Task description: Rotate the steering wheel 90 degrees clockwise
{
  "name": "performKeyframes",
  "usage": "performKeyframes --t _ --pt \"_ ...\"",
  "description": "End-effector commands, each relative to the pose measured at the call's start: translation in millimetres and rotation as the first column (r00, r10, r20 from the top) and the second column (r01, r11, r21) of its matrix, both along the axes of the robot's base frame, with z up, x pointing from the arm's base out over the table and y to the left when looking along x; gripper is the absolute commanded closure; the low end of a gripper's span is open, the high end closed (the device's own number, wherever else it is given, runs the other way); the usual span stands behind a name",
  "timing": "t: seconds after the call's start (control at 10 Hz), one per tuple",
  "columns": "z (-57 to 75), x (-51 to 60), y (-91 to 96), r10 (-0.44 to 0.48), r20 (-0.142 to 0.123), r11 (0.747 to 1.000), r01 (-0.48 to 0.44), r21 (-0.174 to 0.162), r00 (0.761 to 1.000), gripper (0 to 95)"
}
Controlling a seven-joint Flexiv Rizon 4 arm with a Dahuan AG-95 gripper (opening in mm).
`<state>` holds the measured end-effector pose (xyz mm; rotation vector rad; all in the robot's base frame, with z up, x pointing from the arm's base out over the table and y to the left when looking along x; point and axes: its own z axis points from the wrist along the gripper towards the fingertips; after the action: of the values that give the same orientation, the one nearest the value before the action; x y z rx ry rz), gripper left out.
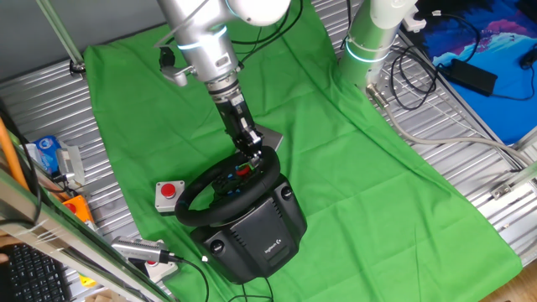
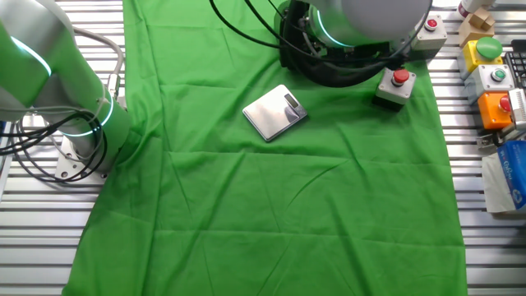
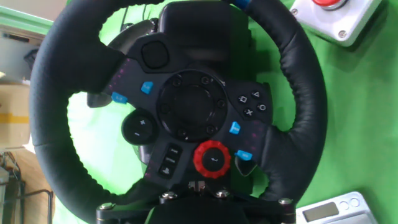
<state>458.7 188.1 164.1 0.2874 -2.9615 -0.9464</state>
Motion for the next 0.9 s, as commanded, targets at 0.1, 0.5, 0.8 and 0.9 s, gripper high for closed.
performKeyframes --t 0.1,0.5,0.8,0.9 --pt "-1.7 -1.2 4.9 -0.003 -0.002 1.000 0.003 -0.002 1.000 95.0" --pt "-2.2 -1.6 5.2 -0.006 -0.002 1.000 0.006 -0.004 1.000 95.0" --pt "-2.2 -1.6 5.2 0.004 0.008 1.000 -0.004 0.025 1.000 95.0" --pt "-2.2 -1.6 5.2 0.041 0.025 0.999 -0.042 0.031 0.999 95.0"
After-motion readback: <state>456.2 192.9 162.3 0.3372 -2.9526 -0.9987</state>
